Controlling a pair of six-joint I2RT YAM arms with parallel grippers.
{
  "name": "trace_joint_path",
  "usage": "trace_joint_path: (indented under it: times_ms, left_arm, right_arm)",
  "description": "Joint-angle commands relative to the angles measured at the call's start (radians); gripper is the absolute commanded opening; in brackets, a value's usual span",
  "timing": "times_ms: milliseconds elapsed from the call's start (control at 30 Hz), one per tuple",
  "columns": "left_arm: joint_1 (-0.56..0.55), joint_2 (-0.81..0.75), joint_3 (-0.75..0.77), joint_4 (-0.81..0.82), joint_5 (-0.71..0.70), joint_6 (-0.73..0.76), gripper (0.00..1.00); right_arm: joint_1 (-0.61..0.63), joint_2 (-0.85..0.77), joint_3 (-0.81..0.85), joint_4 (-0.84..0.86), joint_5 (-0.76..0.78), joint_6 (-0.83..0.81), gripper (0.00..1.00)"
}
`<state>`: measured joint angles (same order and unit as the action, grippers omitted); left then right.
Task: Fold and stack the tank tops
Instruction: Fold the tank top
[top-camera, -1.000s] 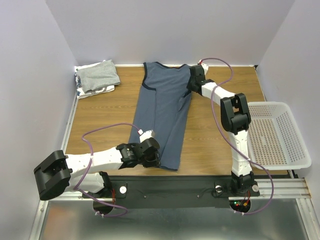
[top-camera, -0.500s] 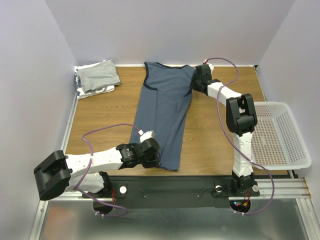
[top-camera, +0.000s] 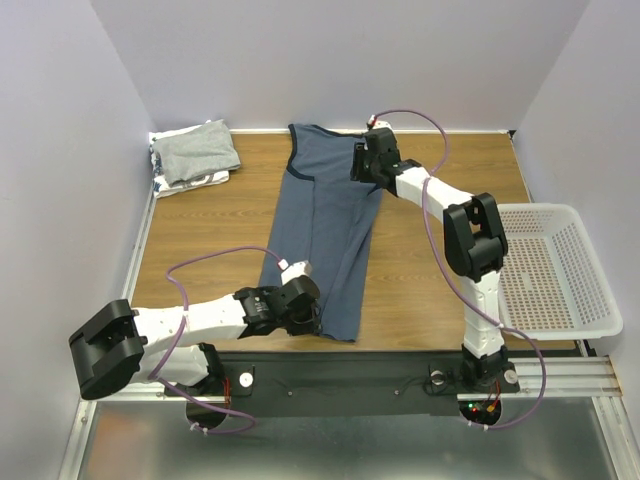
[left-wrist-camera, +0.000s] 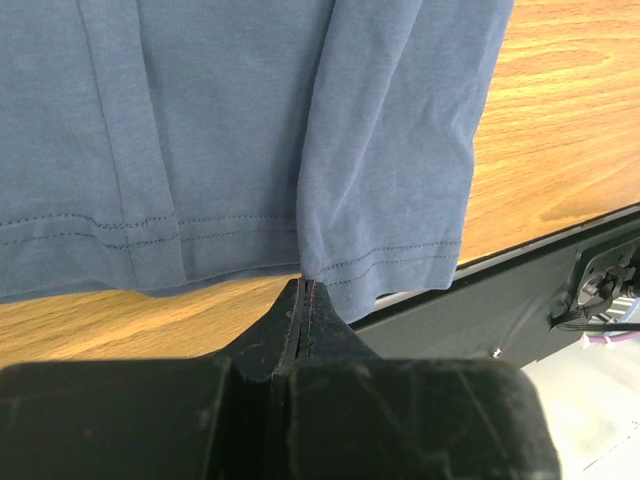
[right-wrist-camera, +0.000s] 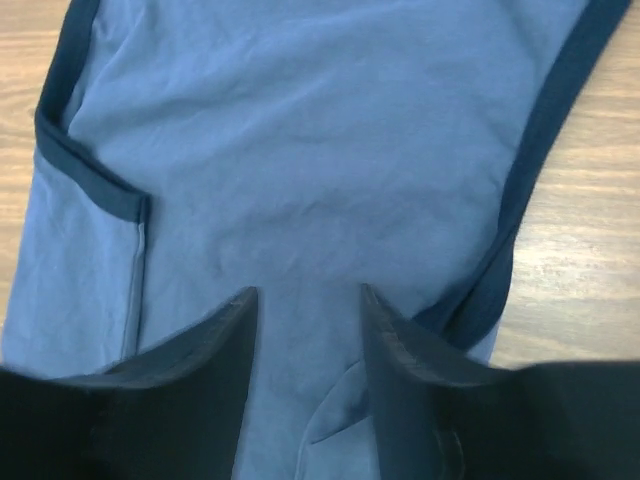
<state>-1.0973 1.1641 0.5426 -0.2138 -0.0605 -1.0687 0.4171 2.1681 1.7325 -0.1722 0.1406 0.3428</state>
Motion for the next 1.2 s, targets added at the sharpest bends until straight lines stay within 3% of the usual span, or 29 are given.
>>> trace_joint_path:
  times_ms: [0, 67, 333, 500, 700, 1167]
  left_arm:
    - [0.004, 0.000, 0.022, 0.028, -0.015, 0.023, 0.00]
    - [0.004, 0.005, 0.025, 0.031, -0.012, 0.024, 0.00]
    - [0.004, 0.042, 0.033, 0.060, -0.001, 0.044, 0.00]
    - [0.004, 0.042, 0.026, 0.071, -0.001, 0.044, 0.00]
    - [0.005, 0.043, 0.028, 0.074, 0.001, 0.047, 0.00]
    - [0.005, 0.031, 0.019, 0.073, -0.002, 0.046, 0.00]
  right_arm:
    - [-0.015, -0.010, -0.056, 0.023, -0.050, -0.021, 0.41]
    - [-0.015, -0.028, -0.097, 0.025, -0.047, -0.015, 0.34]
    - [-0.015, -0.059, -0.211, 0.036, -0.049, -0.007, 0.34]
    - [-0.015, -0.116, -0.293, 0.071, 0.005, 0.016, 0.49]
    - [-0.015, -0.200, -0.375, 0.128, 0.005, 0.047, 0.50]
    - [-0.015, -0.248, -0.395, 0.129, -0.047, 0.027, 0.50]
